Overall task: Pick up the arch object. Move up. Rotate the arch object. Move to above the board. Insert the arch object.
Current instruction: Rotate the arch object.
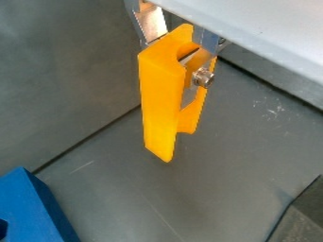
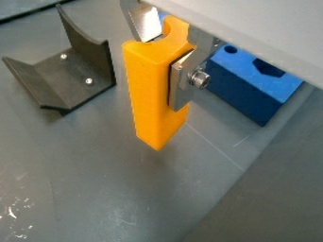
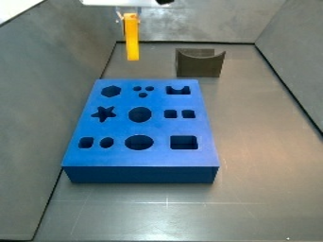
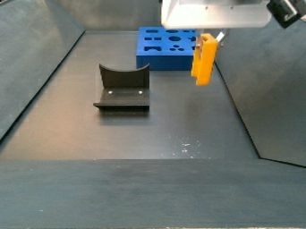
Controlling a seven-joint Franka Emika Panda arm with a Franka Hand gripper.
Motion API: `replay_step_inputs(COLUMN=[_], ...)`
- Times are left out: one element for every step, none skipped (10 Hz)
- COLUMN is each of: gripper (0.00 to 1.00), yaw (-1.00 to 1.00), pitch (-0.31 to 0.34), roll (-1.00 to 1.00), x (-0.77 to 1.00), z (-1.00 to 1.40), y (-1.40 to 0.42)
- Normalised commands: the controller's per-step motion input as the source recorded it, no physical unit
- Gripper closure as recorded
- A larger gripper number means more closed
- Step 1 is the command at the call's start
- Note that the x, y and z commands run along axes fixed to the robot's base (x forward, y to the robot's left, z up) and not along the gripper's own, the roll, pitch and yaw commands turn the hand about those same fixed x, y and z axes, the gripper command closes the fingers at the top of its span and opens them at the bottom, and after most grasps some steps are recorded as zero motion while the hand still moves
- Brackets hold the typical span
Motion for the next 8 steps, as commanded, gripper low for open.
replay_step_inputs(gripper=[1.0, 1.0, 0.0, 0.0, 0.0, 0.0, 0.0, 0.0], yaw=[0.02, 0.02, 0.0, 0.0, 0.0, 0.0, -0.01, -0.01], pitch=[-0.072, -0.07, 0.0, 0.0, 0.008, 0.027, 0.029, 0.033], roll=[-0.12, -0.13, 0.0, 0.0, 0.0, 0.01, 0.02, 0.03], x=[0.03, 0.03, 0.0, 0.0, 0.0, -0.02, -0.02, -0.01], z=[-0.83, -0.73, 0.0, 0.75, 0.73, 0.63, 0.52, 0.35], y=[-0.01, -0.01, 0.0, 0.0, 0.0, 0.0, 0.01, 0.01])
